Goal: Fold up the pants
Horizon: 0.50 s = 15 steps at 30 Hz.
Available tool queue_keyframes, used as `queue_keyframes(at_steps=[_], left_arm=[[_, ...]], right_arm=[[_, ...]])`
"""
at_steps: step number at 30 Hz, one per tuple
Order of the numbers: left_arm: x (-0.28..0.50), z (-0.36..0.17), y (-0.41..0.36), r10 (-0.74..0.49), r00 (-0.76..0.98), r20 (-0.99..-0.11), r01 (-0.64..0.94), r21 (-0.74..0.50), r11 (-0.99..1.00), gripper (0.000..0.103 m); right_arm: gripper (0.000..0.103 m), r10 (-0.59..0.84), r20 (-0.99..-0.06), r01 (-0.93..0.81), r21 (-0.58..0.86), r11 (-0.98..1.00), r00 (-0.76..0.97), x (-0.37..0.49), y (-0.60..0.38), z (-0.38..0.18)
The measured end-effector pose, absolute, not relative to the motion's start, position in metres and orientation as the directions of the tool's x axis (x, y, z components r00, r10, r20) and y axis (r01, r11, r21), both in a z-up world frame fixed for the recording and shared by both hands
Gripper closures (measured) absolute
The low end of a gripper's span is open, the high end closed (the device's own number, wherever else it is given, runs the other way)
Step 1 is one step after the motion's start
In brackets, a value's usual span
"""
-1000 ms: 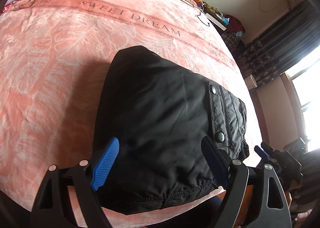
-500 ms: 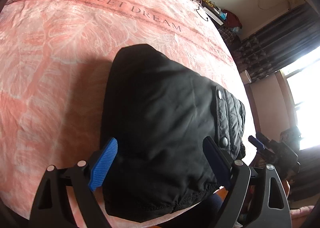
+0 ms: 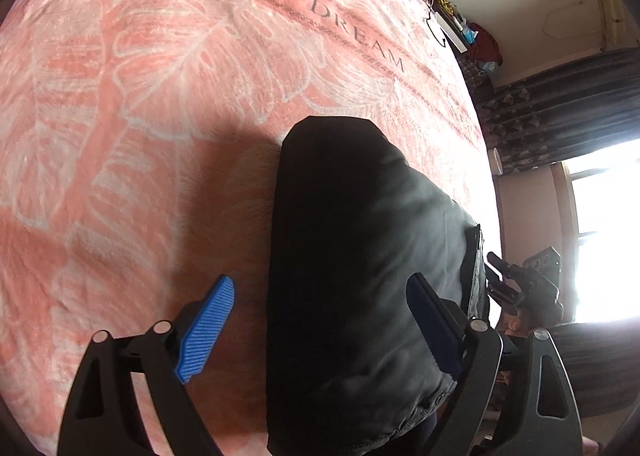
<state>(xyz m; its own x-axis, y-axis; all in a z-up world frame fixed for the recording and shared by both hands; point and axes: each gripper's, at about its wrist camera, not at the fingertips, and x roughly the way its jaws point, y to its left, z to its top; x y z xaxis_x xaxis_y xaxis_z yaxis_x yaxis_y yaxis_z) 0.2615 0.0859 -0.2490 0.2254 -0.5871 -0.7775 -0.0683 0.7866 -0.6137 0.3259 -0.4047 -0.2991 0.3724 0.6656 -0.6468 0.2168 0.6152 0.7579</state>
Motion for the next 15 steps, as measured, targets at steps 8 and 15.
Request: queue_keyframes(at_steps=[8,15], left_arm=[[0.267,-0.266,0.112,-0.761,0.163,-0.628,-0.128,-0.778,0.615,0.004],[0.267,-0.296,0.095,-0.829,0.013,-0.559,-0.154,-0.82,0.551,0.004]], right_arm=[[0.002,0.738,-0.586,0.24,0.81,0.535,0.335,0.282,-0.44,-0.295],[0.002,0.819,-0.521,0.27,0.846,0.46,0.24,0.269,-0.432,-0.322]])
